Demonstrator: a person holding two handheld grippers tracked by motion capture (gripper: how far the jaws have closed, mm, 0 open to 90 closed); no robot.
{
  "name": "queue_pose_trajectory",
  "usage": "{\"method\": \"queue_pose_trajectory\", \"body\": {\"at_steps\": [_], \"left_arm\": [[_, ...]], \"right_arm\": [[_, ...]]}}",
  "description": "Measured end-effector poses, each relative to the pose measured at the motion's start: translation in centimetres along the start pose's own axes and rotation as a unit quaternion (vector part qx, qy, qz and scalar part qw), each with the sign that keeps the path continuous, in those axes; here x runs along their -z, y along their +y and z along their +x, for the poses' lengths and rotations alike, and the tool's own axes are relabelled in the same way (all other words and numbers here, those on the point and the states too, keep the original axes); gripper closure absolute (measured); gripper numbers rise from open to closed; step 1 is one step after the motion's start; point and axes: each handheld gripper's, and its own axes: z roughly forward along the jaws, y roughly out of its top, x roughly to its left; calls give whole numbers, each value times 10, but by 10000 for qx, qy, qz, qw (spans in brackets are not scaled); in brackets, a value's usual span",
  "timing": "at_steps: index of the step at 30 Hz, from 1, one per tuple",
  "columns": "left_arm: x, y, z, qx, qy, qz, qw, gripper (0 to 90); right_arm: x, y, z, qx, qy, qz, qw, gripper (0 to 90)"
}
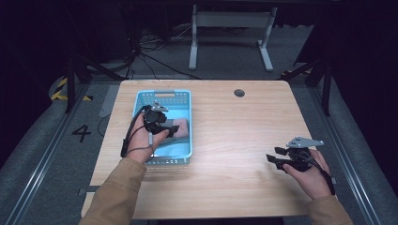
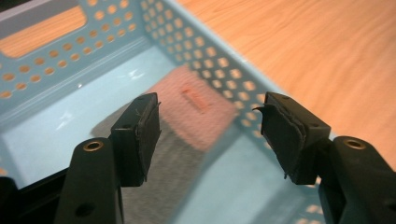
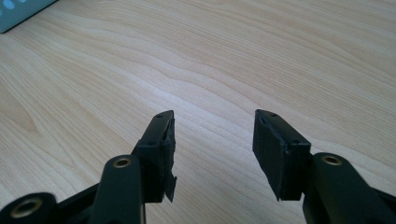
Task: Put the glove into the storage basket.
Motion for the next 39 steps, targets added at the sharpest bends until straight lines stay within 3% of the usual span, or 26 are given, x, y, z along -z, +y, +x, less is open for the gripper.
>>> {"method": "queue_pose_trajectory", "body": {"at_steps": [3,4,5,10,13,18,22,25,33,39], "left_arm": [[12,0,-19,-219,-79,-10,9997,376],[12,0,-19,-219,-79,-10,9997,375],[19,0,-27,-298,-180,-47,9994,374],[29,-4,-44,-408,-366,-98,9984,372],[33,-10,-58,-483,-604,-153,9969,360],[33,-19,-72,-642,-797,-106,9947,354],[33,-29,-86,-941,-1024,-106,9902,361],[32,-34,-94,-1042,-1133,-105,9880,359],[22,-52,-106,-1183,-1364,-63,9835,341],[10,-64,-110,-1102,-1442,115,9833,333]], "right_arm": [[0,2,-1,-3,5,-33,10000,498],[0,2,-1,-3,5,-33,10000,498],[-1,4,-2,7,16,-52,10000,498],[-4,4,-2,17,52,-13,10000,497],[-6,5,-1,14,98,-12,10000,493],[-6,4,-1,30,118,13,9999,484],[-6,4,-2,-5,120,14,9999,480],[-6,2,-2,0,139,15,9999,479],[-5,-2,-4,-35,146,50,9999,473],[-6,-2,-4,-24,168,59,9998,470]]}}
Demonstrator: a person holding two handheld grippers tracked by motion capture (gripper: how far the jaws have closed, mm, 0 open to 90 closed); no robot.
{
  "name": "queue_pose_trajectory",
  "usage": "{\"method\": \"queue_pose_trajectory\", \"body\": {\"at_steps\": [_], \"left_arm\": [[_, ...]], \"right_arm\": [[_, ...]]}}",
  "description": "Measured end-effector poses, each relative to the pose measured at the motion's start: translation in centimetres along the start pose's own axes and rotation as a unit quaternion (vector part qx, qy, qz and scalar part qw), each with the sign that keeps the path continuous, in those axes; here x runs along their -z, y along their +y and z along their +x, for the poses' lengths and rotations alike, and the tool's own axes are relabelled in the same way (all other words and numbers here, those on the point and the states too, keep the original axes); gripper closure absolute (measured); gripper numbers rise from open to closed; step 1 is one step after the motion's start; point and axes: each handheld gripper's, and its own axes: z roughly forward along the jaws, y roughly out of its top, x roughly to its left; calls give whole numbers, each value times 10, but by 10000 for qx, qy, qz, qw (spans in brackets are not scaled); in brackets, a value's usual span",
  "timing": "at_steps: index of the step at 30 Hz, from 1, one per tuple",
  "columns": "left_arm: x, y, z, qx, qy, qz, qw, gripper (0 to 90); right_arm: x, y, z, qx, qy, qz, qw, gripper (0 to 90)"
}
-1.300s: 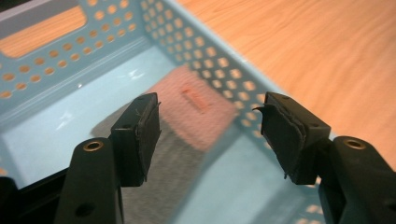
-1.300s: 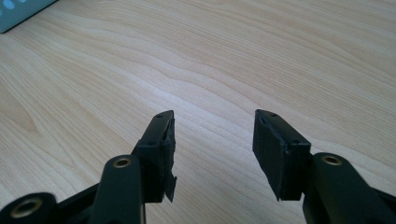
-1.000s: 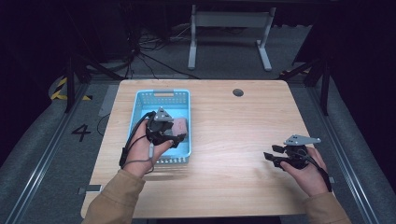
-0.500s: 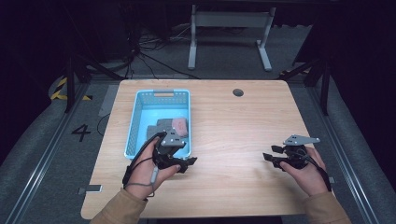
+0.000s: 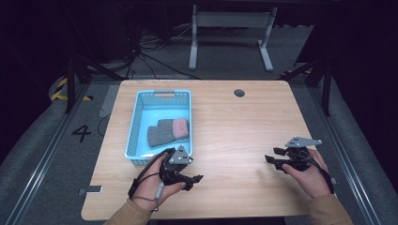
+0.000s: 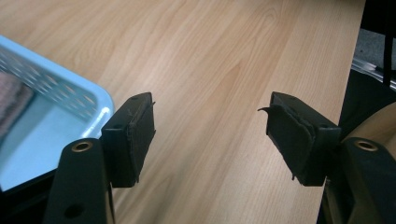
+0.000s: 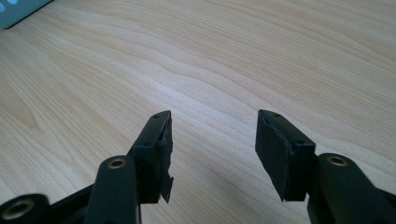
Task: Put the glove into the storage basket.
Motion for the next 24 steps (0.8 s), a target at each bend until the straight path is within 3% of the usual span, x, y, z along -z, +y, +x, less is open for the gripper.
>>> {"method": "queue_pose_trajectory", "body": {"at_steps": [3,13,16,19,22,24], "left_arm": [[-9,-8,0,23,-5,71,10000,333],[-29,-37,3,151,72,-35,9999,346],[-38,-48,5,241,68,144,9996,346],[-41,-50,5,275,77,142,9995,346],[-44,-55,8,300,207,-12,9993,345],[-46,-60,8,506,188,-146,9984,345]], "right_arm": [[0,0,-1,-4,-1,3,10000,470],[-3,-3,-2,-18,41,22,10000,461],[-5,-5,-3,-40,64,49,10000,461],[-7,-7,-4,-48,59,83,9999,461],[-10,-10,-4,-34,75,85,9999,461],[-12,-11,-4,-39,63,98,9999,461]]}}
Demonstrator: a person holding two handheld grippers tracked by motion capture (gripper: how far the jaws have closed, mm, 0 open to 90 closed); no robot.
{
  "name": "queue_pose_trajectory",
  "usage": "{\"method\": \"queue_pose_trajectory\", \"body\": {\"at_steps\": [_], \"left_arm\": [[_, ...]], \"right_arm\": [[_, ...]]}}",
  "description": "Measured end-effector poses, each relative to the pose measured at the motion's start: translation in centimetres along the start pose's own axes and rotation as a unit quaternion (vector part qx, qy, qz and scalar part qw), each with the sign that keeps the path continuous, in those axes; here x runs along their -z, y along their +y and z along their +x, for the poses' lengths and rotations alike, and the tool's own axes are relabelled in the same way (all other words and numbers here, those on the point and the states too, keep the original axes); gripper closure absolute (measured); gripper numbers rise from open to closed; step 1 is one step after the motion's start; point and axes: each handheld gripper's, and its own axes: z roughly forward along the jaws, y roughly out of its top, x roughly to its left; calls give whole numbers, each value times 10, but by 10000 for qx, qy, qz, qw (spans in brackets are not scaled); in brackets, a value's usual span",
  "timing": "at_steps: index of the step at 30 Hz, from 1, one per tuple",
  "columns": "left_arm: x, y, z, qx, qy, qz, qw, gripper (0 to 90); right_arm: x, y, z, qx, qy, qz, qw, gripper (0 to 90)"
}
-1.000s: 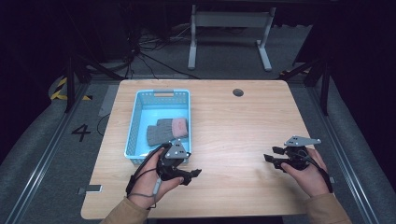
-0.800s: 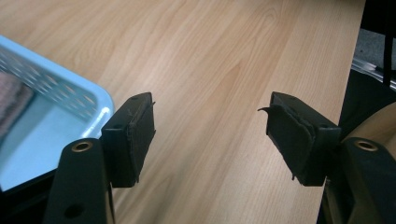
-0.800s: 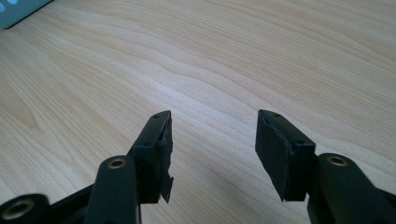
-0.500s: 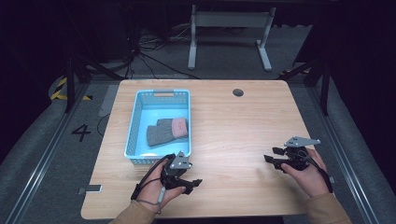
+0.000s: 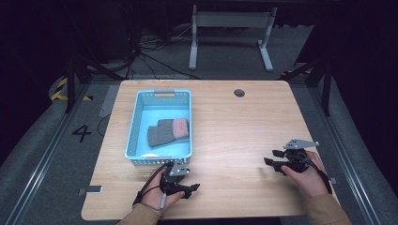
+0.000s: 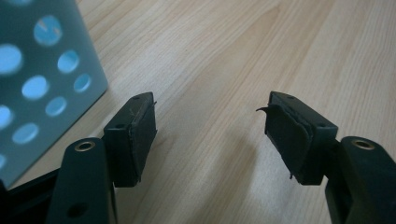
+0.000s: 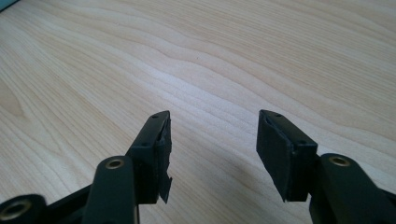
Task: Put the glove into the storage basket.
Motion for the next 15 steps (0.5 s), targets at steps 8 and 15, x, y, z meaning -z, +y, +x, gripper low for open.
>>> {"method": "queue_pose_trajectory", "body": {"at_steps": [8,15], "left_arm": [[-2,-1,-1,-130,143,-7,9998,347],[-2,-2,0,-193,163,25,9997,343]], "right_arm": [[-7,-6,1,102,48,33,9999,461],[-9,-7,2,122,51,54,9999,455]]}}
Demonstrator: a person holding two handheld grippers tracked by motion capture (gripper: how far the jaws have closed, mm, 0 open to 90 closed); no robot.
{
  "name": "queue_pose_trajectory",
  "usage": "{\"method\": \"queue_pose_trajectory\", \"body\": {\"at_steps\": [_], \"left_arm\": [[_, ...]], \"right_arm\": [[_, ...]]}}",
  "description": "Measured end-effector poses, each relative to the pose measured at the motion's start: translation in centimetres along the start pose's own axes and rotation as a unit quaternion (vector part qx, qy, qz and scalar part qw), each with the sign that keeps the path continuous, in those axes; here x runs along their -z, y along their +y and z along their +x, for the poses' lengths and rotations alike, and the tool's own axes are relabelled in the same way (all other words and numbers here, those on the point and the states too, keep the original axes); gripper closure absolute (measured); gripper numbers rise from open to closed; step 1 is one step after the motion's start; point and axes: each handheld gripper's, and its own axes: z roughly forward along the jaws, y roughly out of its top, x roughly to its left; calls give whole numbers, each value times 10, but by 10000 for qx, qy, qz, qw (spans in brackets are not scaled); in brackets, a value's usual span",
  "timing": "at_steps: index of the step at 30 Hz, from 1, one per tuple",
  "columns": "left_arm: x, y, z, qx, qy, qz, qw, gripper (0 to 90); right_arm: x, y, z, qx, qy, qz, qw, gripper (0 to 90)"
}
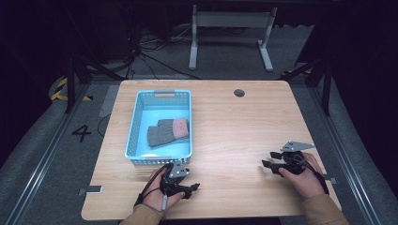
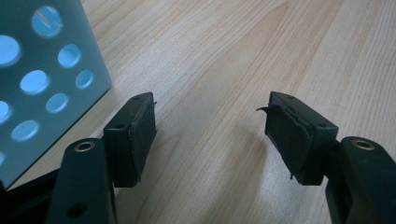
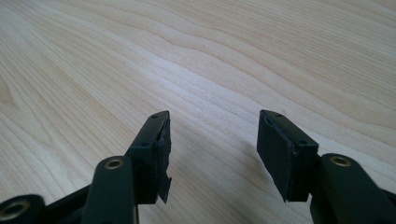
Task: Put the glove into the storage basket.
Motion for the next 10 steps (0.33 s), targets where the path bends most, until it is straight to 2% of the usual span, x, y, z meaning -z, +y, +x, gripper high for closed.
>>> {"method": "queue_pose_trajectory", "body": {"at_steps": [10], "left_arm": [[2,-1,0,70,-45,14,10000,335]], "right_arm": [[-2,1,-1,82,13,-44,10000,431]]}}
